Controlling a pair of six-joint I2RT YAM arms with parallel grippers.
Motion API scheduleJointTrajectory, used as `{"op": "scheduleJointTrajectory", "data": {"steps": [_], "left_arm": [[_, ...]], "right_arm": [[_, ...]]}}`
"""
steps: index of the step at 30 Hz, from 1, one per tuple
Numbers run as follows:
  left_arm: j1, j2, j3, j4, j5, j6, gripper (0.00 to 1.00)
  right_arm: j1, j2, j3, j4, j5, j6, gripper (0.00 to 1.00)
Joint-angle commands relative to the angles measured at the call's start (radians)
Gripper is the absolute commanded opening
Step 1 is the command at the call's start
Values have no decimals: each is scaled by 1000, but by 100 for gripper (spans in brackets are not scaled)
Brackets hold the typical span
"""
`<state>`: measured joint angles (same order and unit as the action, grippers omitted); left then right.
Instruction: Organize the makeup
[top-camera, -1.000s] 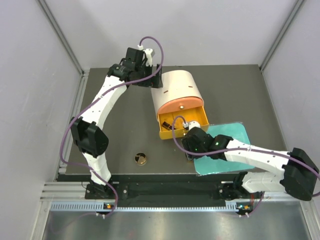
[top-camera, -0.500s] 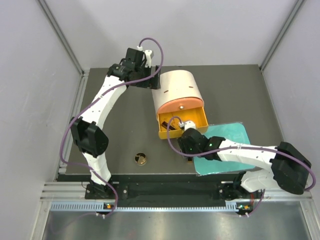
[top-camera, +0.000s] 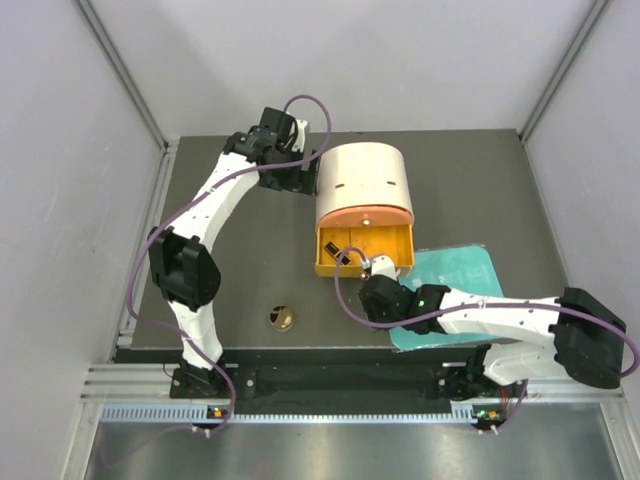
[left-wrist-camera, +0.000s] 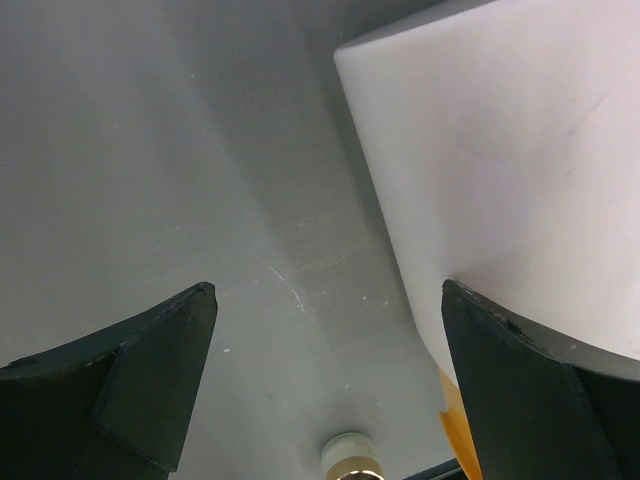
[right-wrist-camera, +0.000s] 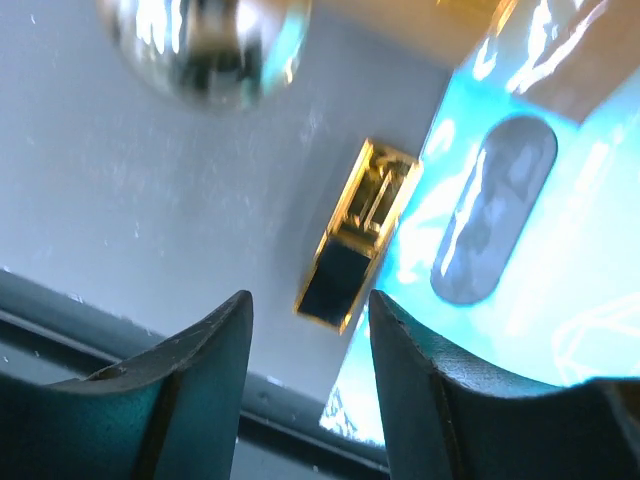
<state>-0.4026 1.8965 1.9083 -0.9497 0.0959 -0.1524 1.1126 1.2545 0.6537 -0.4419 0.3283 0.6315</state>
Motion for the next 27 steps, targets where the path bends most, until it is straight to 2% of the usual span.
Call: {"op": "scheduleJointTrajectory", "data": {"steps": [1,15,23,27], "left_arm": [[-18,6,-3,17,33,1,99],[-18,3,20,15,28,-4,99],[-18,15,43,9,28,-1,99],[-18,22,54,8,33,-4,99]], "right_arm": [[42,-41,-3,-73,80,65,50],[61,-20,159,-152,212,20,52],[59,-101,248,-185,276,-33,53],[59,-154,244,-210,276,2,53]]}}
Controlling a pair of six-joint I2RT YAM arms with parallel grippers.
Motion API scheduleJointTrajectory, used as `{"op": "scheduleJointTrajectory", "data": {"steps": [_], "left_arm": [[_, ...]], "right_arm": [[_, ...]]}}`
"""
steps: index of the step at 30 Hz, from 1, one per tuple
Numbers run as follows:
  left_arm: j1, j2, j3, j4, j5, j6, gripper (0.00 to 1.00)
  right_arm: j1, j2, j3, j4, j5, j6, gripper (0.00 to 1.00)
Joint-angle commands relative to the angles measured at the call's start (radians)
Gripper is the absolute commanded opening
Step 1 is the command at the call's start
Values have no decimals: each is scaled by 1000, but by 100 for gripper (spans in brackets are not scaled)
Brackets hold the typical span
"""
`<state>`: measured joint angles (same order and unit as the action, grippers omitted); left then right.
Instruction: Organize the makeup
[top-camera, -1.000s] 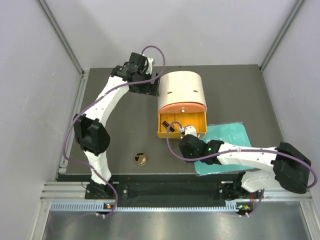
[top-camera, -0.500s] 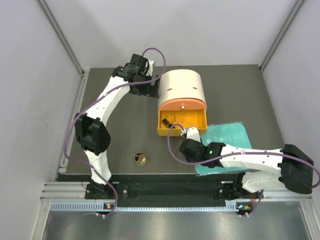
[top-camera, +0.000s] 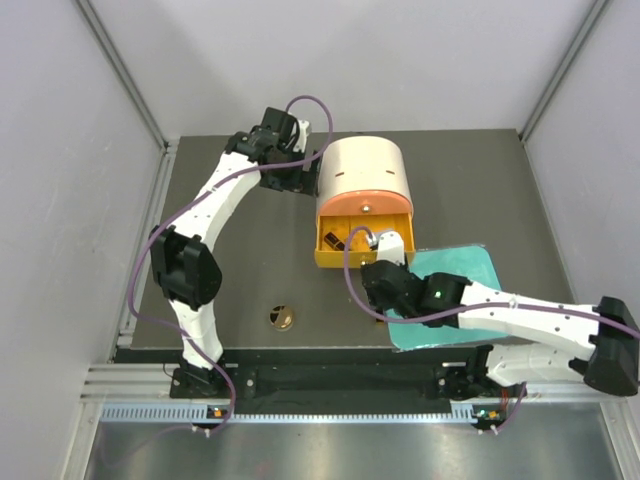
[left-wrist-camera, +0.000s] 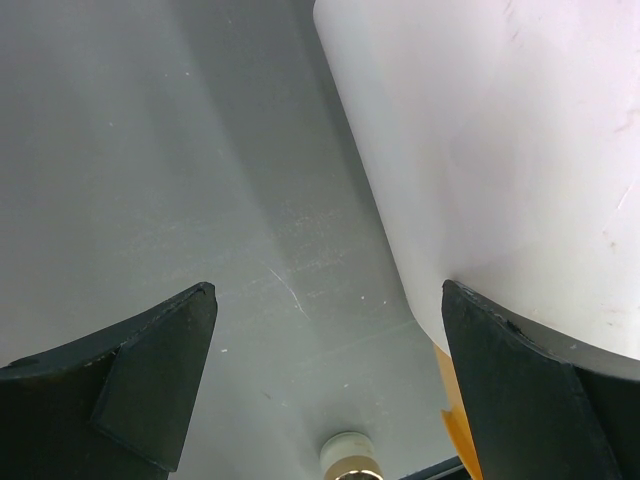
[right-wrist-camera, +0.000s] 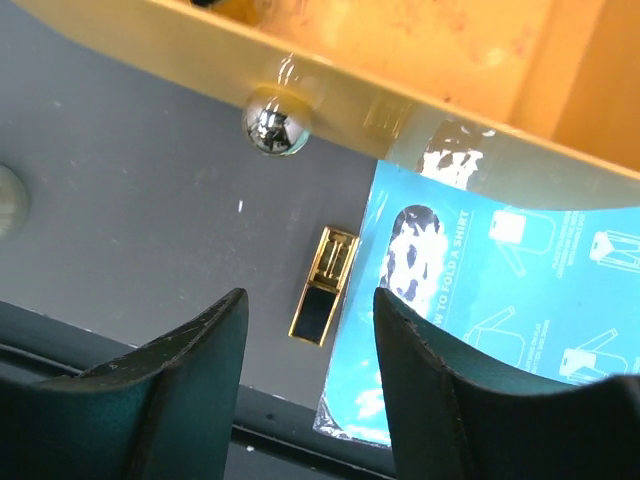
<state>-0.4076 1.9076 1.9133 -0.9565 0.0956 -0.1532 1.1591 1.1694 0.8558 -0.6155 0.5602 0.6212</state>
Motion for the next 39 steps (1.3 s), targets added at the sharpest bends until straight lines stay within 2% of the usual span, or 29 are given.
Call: {"op": "scheduleJointTrajectory", "data": {"steps": [1,4,6,9,11,14,21,29,39], "left_arm": [[-13,13,55,12,35,-5,99],[-13,16,59,12,41,-6,99],[-13,16,61,10,46,-6,99],[-13,21,61,10,52,-3,99],[-14,21,61,10,56,-2,99],[-14,25,61,13,65,1,99],[-14,28,43,30,76,4,99],[-16,8,-25,74,79,21,99],[-16,-25,-117,139,108,20,99]], "right_arm": [[13,-100,34,-39,40,46,54],[7,-172,-23,-26,-6,136,55],[-9,-214,-87,31,-67,164,71],[-19,-298,-178,88,-130,215,87],[-38,-342,-217,122,-163,206,91],[-47,-366,-248,129,-177,204,90],[-45,-275,-316,224,-171,164,87],[-33,-174,-408,365,-73,126,82],[28,94,-388,556,44,123,79]]}}
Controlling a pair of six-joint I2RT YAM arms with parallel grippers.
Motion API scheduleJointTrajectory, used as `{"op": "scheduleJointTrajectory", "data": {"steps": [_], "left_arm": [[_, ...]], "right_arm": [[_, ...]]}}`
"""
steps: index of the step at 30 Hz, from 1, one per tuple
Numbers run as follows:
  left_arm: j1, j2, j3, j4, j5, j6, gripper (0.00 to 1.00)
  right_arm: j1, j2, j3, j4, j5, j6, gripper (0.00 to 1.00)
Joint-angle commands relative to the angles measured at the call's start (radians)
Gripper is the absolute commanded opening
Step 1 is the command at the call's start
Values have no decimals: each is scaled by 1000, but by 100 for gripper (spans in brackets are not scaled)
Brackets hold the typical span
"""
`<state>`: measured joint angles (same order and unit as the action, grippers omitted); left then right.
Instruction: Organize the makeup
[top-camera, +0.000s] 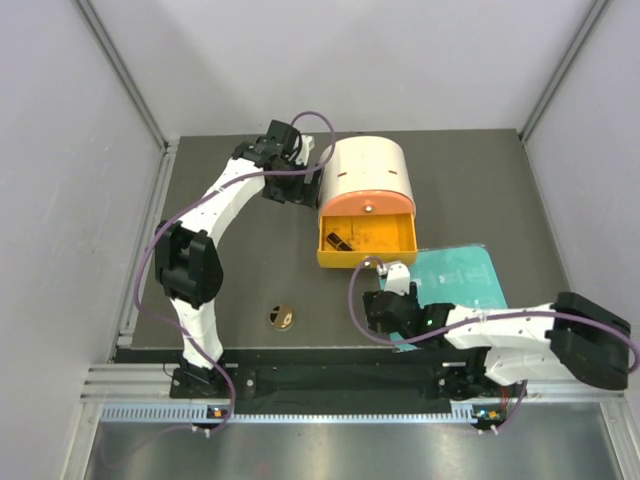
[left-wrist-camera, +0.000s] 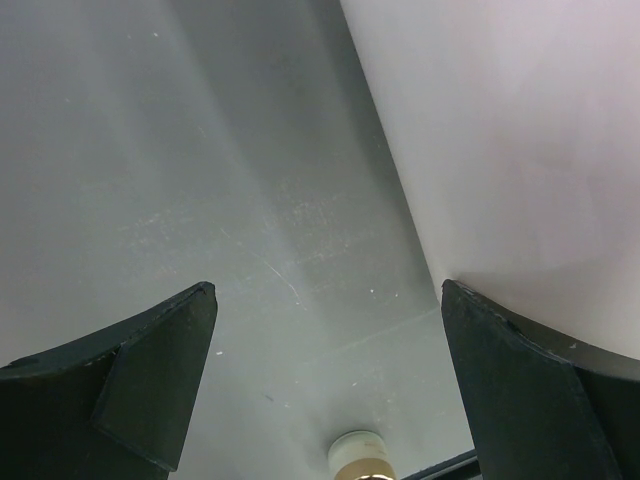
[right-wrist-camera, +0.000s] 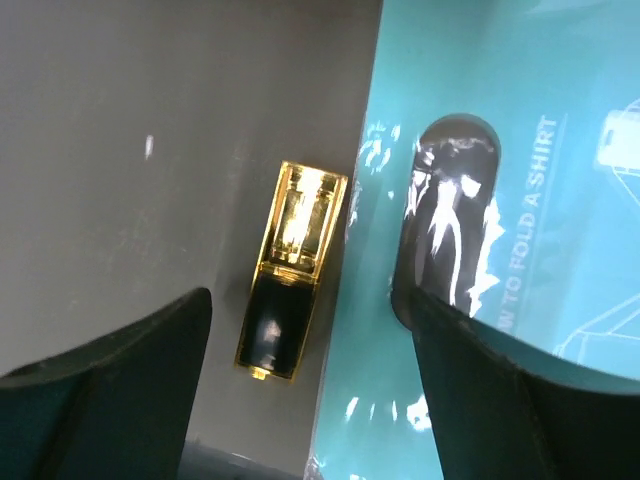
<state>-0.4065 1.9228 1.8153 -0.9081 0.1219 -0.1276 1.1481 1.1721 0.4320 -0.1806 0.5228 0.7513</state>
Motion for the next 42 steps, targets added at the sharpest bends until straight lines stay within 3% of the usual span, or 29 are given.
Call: {"op": "scheduleJointTrajectory", "data": {"steps": [1,4,5,8,11,21,29,36,42], "left_arm": [[-17,-39,-22,92,84,-7,99],[-17,-45,-25,103,76,-7,99],[-17,-47,-24,104,68,-7,99],[-17,-42,-13,101,64,-9,99],[-17,-39,-7,98,59,-14,99],[-17,-16,58,31,48,-30,99],[-17,-16,73,0,32,-64,99],[-17,-1,108,3,45,-90,99],[-15,8,159,-18,32,-86,99]], "right_arm": [[56,110,54,127,85,-12,77],[78,155,85,118,103,-36,64],[81,158,86,124,103,-44,46],[91,146,86,121,102,-64,13],[113,107,86,106,89,-78,0],[240,-63,217,-140,121,-127,0],[251,-101,565,-318,226,-291,0],[93,9,783,-349,221,-434,0],[-111,87,794,-313,50,-489,1]]}}
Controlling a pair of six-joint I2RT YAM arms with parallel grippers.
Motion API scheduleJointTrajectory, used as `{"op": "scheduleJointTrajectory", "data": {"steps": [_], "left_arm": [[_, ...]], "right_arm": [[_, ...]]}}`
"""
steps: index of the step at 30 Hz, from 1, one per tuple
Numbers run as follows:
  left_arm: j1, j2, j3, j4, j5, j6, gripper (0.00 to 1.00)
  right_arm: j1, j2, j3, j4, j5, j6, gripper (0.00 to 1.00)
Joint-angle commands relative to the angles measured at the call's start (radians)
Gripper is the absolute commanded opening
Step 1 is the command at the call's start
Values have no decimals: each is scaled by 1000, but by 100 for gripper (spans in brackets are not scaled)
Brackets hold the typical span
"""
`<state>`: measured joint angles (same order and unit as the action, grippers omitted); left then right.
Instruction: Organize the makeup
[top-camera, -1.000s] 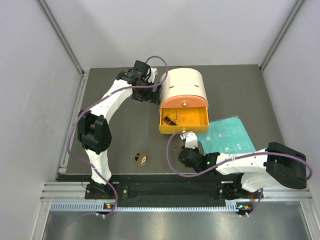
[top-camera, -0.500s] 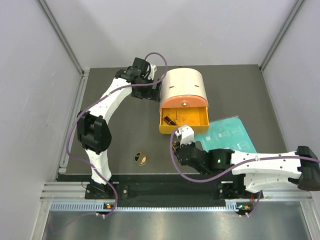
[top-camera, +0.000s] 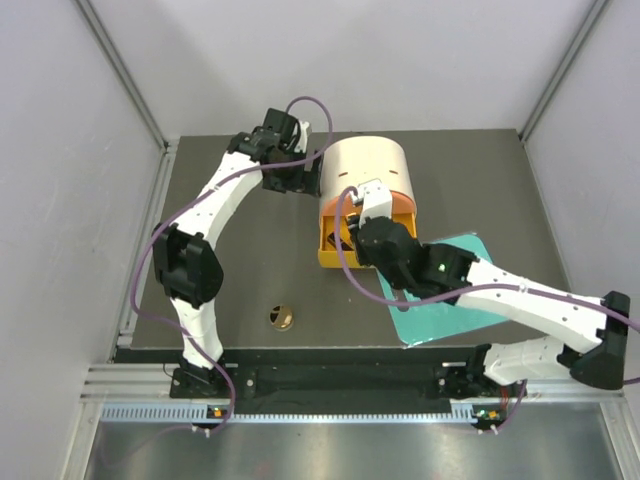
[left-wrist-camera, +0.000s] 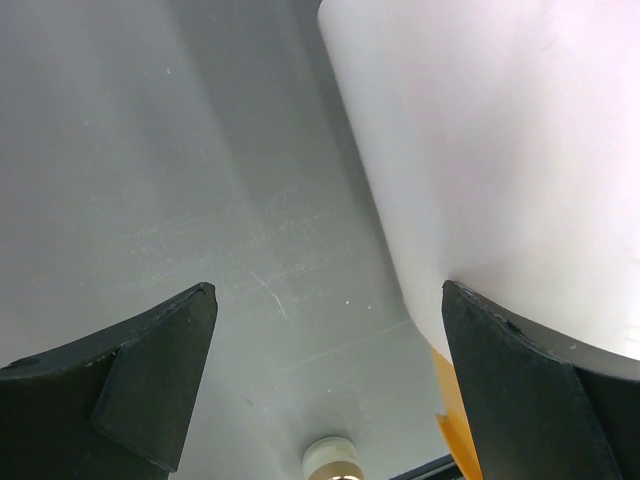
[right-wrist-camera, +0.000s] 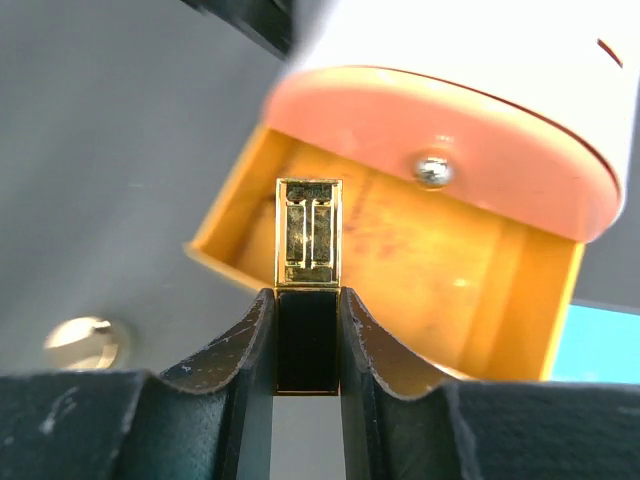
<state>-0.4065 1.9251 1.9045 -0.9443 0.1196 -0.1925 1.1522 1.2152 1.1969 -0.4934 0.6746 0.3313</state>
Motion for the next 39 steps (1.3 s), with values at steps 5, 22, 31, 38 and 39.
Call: {"op": "scheduleJointTrajectory", "data": {"steps": [5,22,31,38,39], "left_arm": [[-14,9,108,-1,-3,-7,99],[-8,-52,159,130,-5,-81,99],[-9,-15,208,239,189,-160,99],[-12,12,234,291,273,-171,99],[-11,17,240,289,281,-168,99]], "right_arm": [[-180,104,21,27,-184,-120,2],[-250,164,26,29,-273,-137,58],[-250,50,3,-16,-354,-97,56],[-249,-83,-74,-46,-414,-26,28],[-250,-103,-77,-54,-412,-15,3]]}}
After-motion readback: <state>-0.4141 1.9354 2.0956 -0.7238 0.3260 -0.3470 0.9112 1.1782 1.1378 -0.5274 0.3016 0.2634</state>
